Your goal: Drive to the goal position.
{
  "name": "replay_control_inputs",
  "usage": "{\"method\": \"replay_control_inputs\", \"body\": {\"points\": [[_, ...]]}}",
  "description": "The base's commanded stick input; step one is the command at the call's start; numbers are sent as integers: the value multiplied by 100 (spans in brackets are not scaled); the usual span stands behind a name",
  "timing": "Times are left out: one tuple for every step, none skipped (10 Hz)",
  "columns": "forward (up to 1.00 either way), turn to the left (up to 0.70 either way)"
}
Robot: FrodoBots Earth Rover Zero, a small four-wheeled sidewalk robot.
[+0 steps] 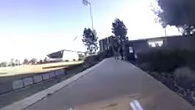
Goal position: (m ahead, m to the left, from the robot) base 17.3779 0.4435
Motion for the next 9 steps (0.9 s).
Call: {"method": "replay_control_inputs", "body": {"points": [[98,-26],[98,-39],[98,-37],[98,-23],[98,-8],[98,0],[98,0],[98,0],[98,0]]}}
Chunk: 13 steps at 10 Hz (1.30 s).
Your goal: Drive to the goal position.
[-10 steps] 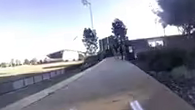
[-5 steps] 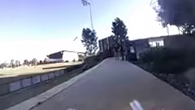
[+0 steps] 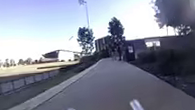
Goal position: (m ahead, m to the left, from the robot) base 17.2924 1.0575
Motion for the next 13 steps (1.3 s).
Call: {"method": "replay_control_inputs", "body": {"points": [[98,0],[98,0],[98,0],[98,0],[98,0],[98,0],[98,0],[98,0],[98,0],[98,0],[98,0],[98,0],[98,0]]}}
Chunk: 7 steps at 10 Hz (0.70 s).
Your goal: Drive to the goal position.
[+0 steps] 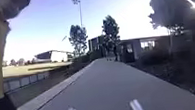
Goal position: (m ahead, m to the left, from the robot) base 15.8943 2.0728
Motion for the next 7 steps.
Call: {"method": "replay_control_inputs", "body": {"points": [[98,0],[98,0],[98,0],[98,0],[98,0],[98,0],[98,0]]}}
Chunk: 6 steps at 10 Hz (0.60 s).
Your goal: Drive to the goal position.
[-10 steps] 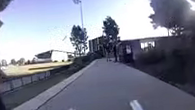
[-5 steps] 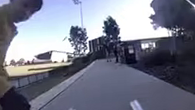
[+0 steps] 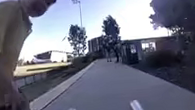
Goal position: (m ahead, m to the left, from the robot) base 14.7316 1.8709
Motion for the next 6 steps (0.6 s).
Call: {"method": "replay_control_inputs", "body": {"points": [[98,0],[98,0],[98,0],[98,0],[98,0],[98,0]]}}
